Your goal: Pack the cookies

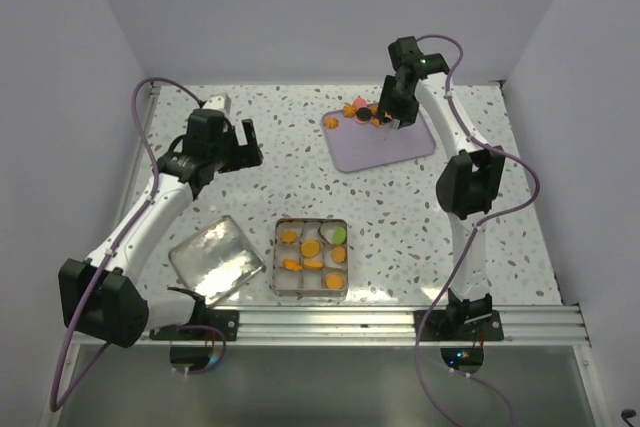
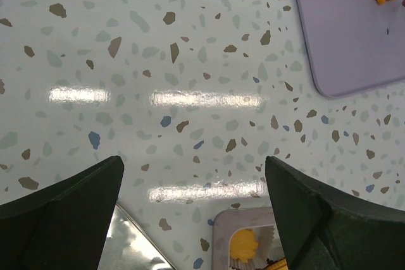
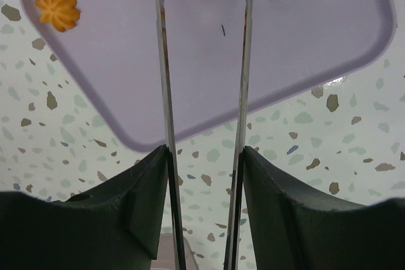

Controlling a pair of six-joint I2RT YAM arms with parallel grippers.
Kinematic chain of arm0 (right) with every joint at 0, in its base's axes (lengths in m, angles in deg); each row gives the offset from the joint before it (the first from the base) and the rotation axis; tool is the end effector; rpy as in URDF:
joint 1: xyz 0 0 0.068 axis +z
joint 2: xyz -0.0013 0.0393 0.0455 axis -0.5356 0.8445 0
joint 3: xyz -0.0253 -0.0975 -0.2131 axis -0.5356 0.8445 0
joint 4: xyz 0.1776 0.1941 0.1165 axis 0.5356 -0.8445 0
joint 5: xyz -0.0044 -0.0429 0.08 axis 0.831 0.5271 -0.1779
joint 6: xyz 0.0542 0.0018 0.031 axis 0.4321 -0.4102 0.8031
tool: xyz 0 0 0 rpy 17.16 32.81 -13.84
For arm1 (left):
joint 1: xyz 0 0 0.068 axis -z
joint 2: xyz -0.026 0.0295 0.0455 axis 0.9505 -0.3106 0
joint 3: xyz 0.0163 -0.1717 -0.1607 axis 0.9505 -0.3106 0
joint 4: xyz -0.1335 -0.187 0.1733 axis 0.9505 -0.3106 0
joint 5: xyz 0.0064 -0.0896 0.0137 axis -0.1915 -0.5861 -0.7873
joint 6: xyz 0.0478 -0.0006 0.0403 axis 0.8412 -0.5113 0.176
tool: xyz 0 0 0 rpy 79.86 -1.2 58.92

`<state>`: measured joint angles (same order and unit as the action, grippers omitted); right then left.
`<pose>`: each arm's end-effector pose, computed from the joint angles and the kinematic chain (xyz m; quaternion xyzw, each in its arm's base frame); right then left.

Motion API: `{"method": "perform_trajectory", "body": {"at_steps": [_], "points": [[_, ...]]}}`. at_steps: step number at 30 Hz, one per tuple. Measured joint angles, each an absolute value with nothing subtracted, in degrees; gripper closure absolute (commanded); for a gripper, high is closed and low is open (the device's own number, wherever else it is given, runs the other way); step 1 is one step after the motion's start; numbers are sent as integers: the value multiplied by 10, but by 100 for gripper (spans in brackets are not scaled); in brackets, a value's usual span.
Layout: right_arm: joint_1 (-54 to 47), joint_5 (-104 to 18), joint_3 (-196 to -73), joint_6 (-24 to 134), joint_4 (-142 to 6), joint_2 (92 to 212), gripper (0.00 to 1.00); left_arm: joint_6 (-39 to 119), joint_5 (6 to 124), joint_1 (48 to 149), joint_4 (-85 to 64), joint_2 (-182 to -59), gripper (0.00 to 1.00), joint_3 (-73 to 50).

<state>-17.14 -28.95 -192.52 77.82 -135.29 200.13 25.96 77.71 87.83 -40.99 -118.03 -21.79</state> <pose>0.4686 0.1223 0.2619 0.1356 0.9618 0.0390 0.2348 0.3147 -0.0861 0.2614 -0.0947 0.8966 -0.1224 0.4148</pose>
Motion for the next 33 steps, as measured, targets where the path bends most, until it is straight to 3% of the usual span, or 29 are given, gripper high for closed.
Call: {"method": "perform_trajectory", "body": {"at_steps": [12, 19, 33], "points": [[-171, -290, -1930, 785, -1337, 2038, 50, 260, 777, 878, -410, -1202, 0, -209], [-170, -291, -1944, 782, -1347, 2066, 68, 260, 777, 878, -410, -1202, 0, -206], [-171, -314, -1835, 783, -1332, 1987, 77, 259, 780, 878, -409, -1202, 0, -206]]}}
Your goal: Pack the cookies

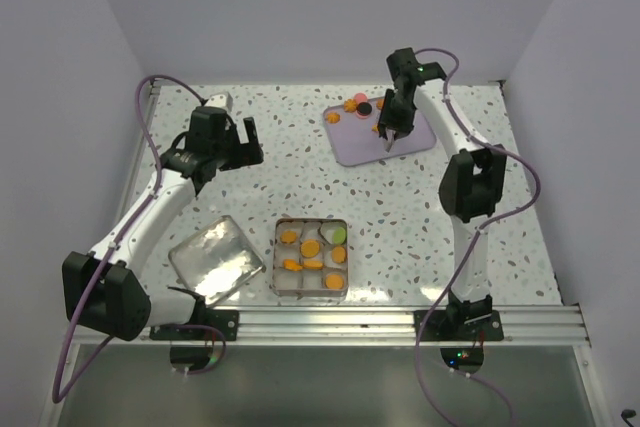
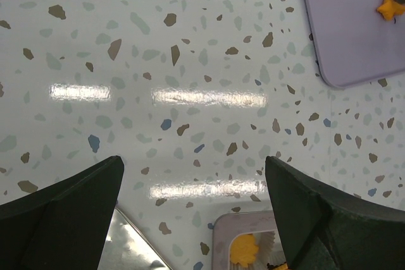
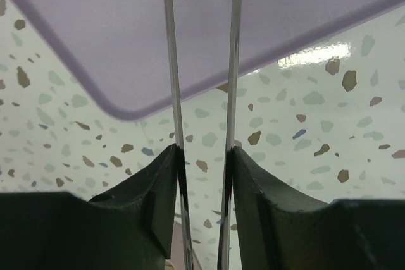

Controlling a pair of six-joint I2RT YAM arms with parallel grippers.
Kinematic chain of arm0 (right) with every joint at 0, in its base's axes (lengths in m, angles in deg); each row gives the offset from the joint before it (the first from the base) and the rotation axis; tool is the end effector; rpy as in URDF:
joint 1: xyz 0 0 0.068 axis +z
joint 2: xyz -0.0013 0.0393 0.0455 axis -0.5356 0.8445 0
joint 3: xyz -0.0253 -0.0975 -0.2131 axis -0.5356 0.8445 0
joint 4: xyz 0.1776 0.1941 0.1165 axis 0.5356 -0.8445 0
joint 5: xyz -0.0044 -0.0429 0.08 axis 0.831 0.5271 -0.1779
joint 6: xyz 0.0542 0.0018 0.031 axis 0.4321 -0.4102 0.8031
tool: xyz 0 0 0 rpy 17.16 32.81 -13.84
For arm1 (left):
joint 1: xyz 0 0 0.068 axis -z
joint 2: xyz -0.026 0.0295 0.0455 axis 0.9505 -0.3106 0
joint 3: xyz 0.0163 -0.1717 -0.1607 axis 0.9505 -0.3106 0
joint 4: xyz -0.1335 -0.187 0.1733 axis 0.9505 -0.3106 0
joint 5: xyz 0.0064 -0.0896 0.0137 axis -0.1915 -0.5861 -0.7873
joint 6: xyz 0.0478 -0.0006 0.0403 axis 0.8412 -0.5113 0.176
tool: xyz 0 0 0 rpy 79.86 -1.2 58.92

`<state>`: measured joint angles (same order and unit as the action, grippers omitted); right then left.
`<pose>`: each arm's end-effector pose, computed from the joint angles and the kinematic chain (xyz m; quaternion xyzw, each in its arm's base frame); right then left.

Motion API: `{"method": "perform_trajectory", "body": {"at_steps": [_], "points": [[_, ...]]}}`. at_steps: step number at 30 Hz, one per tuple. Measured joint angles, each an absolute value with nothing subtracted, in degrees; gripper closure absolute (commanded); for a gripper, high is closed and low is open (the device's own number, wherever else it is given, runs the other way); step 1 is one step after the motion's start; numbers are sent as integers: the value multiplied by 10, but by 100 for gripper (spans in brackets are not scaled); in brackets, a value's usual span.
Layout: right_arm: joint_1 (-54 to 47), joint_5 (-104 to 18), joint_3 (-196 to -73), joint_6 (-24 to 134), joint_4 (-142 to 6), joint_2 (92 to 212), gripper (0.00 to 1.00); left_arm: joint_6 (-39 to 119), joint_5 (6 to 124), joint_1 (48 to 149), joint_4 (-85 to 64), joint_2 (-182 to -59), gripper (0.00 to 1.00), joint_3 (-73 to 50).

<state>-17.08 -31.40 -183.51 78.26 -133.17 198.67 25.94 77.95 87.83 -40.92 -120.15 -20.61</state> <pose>0.4617 0.1230 0.2248 0.1337 0.9729 0.0410 0.1842 0.3214 -0.0878 0.2578 -0.0958 0.8997 -0.1182 0.4091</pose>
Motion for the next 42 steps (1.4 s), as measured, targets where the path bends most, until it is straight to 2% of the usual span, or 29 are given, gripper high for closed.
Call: {"method": "perform_trajectory", "body": {"at_steps": [11, 18, 24, 31, 37, 42], "points": [[-171, -340, -1823, 785, -1339, 1849, 80, 257, 775, 878, -405, -1191, 0, -208], [-170, -414, -1762, 780, -1341, 1767, 79, 255, 770, 878, -405, -1187, 0, -210], [-153, -528, -1644, 745, -1340, 1682, 75, 255, 770, 878, -405, -1186, 0, -210], [-90, -635, -1502, 693, -1351, 1563, 73, 253, 770, 878, -402, -1183, 0, -220], [-31, -679, -1401, 681, -1357, 1478, 72, 248, 768, 878, -399, -1181, 0, -233], [39, -695, -1361, 682, -1355, 1458, 72, 244, 766, 878, -397, -1181, 0, -238]]}}
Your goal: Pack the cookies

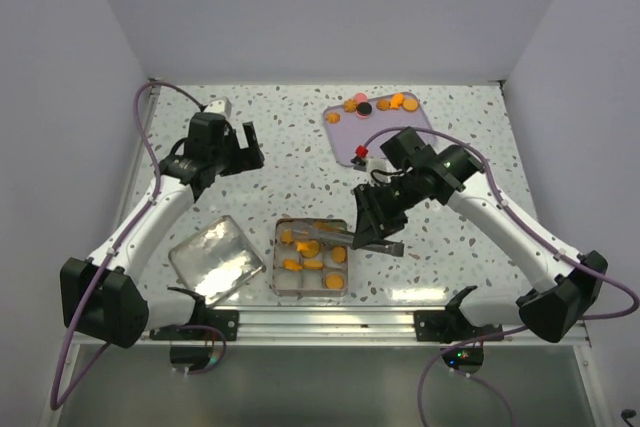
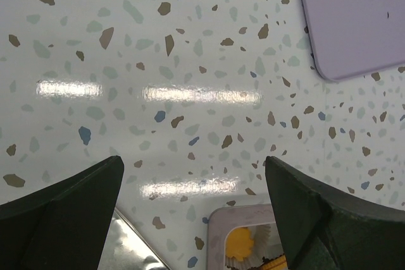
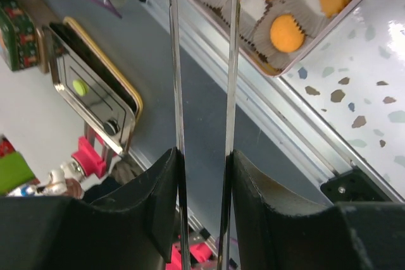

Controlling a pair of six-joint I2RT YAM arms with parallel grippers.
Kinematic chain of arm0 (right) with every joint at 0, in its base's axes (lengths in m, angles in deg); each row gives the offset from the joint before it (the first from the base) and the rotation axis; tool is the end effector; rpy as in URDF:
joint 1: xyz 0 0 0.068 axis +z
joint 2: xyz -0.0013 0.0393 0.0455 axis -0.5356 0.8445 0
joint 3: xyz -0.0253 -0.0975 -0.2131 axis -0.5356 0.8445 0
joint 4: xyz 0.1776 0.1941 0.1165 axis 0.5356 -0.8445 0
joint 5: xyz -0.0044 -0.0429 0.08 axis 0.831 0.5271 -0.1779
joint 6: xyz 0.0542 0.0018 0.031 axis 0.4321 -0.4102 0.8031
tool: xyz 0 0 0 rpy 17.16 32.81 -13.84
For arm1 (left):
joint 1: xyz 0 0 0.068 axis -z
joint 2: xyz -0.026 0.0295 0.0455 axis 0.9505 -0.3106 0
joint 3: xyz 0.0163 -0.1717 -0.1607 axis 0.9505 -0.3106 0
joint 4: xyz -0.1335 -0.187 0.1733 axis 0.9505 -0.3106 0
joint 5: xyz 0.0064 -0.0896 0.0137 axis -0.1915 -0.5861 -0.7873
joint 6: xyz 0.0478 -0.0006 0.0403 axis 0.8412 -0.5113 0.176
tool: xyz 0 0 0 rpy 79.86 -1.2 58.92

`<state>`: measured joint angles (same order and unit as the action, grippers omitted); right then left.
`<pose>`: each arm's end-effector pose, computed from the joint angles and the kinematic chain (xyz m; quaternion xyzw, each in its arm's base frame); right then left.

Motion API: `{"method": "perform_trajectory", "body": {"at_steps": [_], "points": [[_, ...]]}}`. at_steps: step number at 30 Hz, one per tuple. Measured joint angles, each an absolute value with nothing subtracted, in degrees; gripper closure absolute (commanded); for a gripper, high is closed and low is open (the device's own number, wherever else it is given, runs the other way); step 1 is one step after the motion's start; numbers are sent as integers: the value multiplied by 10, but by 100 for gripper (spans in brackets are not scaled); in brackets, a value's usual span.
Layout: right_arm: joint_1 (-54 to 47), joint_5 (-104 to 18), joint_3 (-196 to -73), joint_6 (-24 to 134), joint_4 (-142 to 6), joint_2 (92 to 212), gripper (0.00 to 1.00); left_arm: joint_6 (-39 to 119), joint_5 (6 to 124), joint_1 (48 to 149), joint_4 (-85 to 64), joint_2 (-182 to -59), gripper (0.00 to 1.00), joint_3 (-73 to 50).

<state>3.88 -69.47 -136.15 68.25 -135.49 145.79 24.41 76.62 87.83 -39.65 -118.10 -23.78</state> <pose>0.2084 0.1861 0.3004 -0.1924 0.9160 0.3493 0.0438 0.3139 -0.0868 0.2502 -0.1029 0.8987 -0.1339 0.4048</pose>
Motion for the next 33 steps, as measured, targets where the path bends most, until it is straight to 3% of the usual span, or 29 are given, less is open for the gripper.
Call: {"method": "perform_trajectory", "body": {"at_steps": [18, 33], "points": [[183, -689, -1342, 706, -1327, 1500, 73, 238, 766, 878, -397, -1153, 0, -261], [224, -678, -1342, 725, -1307, 1539, 73, 229, 771, 878, -403, -1114, 0, -285]]}}
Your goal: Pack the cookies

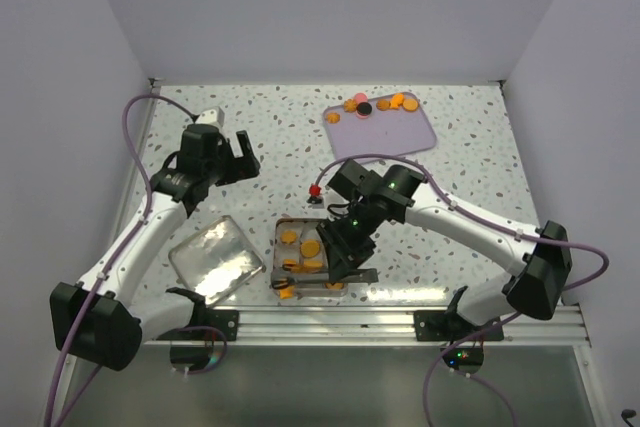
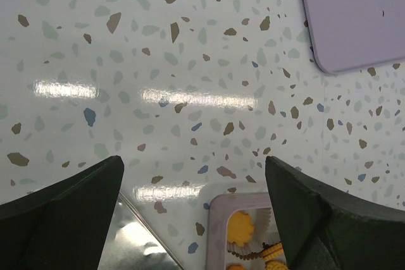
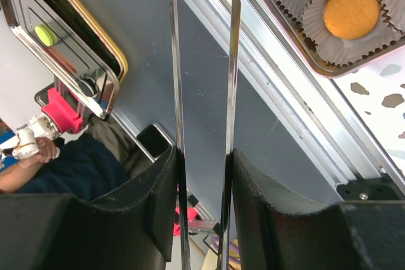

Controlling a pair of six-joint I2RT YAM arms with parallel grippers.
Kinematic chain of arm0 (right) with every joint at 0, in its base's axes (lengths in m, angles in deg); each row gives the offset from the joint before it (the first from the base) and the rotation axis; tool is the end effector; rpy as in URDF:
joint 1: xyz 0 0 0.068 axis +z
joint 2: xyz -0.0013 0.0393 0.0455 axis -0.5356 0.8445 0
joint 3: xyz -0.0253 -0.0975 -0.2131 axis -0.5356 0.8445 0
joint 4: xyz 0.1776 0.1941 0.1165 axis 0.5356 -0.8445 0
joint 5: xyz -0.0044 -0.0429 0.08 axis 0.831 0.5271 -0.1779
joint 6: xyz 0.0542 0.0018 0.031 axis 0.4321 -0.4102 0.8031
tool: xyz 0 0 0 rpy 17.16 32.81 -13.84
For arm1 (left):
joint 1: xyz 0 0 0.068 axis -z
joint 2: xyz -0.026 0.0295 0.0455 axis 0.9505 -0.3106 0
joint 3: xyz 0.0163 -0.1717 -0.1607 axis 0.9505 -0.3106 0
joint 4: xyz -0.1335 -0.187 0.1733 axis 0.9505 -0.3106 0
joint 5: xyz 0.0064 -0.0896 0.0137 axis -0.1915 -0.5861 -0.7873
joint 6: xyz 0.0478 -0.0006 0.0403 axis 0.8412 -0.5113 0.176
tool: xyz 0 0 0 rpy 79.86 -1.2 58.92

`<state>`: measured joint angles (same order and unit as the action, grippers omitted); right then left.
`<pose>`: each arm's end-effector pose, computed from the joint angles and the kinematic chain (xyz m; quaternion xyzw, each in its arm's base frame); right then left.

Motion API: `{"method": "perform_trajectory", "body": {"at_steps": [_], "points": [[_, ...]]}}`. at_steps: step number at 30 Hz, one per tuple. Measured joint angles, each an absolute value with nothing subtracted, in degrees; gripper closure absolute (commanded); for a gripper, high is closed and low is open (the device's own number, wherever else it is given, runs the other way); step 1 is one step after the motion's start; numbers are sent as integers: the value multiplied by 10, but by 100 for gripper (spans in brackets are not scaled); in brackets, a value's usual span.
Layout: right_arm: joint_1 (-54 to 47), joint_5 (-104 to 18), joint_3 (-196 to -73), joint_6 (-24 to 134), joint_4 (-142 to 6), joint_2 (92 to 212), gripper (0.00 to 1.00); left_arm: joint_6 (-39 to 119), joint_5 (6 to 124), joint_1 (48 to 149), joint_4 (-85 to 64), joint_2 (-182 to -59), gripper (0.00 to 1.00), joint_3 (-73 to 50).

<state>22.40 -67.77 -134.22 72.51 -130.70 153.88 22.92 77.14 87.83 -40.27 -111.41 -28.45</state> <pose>0.1570 0.2667 0.2539 0.2929 -0.9012 -0.3154 0.0512 0.2920 -0.0801 0.2531 -0.1162 0.8916 -0.1397 0.4147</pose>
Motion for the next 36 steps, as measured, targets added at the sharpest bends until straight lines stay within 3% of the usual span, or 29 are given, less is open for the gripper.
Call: {"method": "perform_trajectory", "body": {"at_steps": [8, 12, 16, 25, 36], "points": [[233, -663, -1342, 732, -1293, 1556, 70, 229, 773, 878, -405, -1108, 0, -285], [233, -651, -1343, 736, -1291, 1565, 66, 229, 777, 878, -405, -1106, 0, -285], [233, -643, -1352, 738, -1291, 1576, 54, 230, 780, 878, -406, -1106, 0, -285], [233, -629, -1382, 742, -1293, 1590, 46, 232, 783, 878, -406, -1106, 0, -284], [230, -566, -1581, 741, -1360, 1601, 46, 243, 797, 878, -411, -1108, 0, -280]]}}
